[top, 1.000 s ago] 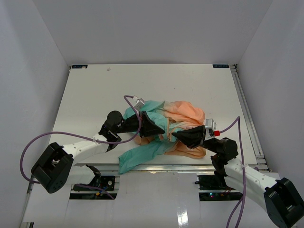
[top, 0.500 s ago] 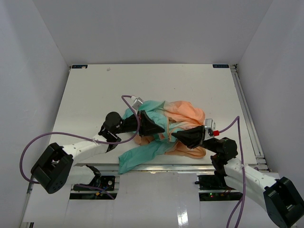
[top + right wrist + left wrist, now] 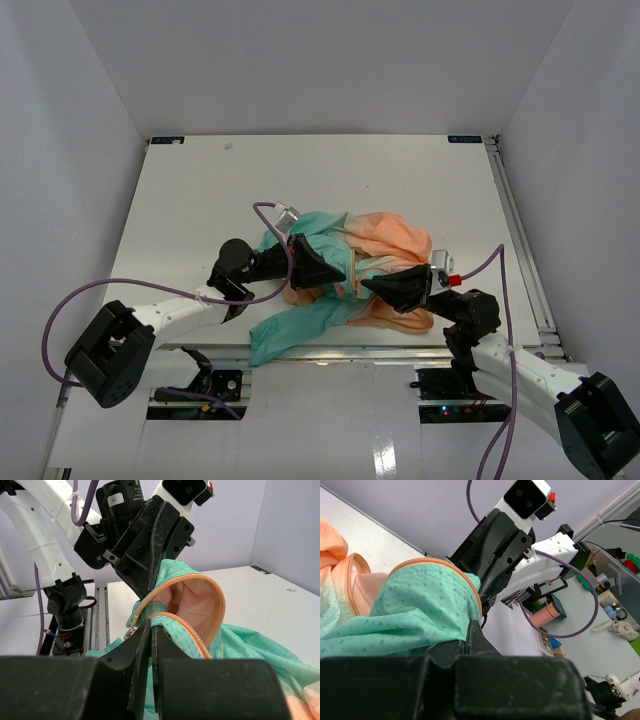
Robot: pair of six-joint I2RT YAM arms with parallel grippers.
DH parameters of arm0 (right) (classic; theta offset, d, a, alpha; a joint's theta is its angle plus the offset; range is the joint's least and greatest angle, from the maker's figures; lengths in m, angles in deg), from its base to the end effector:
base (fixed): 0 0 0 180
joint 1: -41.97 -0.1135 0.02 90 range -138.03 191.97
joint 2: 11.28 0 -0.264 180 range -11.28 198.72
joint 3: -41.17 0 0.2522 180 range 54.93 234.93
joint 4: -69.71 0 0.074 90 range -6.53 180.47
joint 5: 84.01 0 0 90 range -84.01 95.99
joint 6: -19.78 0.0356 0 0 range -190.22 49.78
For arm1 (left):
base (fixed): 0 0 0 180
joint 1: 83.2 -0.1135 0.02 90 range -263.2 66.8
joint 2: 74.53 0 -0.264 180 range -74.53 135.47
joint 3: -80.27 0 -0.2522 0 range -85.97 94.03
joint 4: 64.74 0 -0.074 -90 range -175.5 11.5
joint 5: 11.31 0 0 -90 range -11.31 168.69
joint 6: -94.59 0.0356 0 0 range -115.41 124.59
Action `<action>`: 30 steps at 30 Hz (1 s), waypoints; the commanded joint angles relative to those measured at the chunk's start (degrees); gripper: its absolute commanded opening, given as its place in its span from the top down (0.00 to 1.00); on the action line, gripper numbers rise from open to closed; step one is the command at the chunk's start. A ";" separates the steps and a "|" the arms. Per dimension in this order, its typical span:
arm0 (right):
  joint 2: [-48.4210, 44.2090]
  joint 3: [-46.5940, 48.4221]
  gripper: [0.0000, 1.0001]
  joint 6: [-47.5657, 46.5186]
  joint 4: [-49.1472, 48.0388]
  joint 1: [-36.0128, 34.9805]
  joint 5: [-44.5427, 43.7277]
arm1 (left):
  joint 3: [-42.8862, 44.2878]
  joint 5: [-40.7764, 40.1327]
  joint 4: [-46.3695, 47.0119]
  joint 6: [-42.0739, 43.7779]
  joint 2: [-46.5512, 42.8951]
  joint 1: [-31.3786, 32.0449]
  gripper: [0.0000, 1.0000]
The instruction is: Zip up the jacket
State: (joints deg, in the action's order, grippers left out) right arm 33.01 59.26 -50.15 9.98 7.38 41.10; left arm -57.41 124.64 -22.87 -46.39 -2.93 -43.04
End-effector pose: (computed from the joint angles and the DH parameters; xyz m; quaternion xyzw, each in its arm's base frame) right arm 0.1063 0.0982 0.2435 -0.3206 0.4139 0.5124 0.6807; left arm 0.1769 -0.1827 0.2622 0.2490 0.6019 -0.6839 0.3287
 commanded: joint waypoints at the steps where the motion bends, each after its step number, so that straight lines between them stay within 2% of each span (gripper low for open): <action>1: -0.70 1.90 0.92 -1.04 -3.94 -0.27 -0.28 | -0.22 0.84 2.41 -0.44 -1.25 -0.08 1.00; 30: -2.72 1.43 0.92 0.46 -4.73 -0.22 0.66 | -0.08 1.21 4.89 -0.96 1.12 -0.08 1.00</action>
State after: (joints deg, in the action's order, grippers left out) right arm 30.65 59.26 -49.76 9.98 7.38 41.90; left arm -57.42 125.03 -20.65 -47.06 -1.68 -43.04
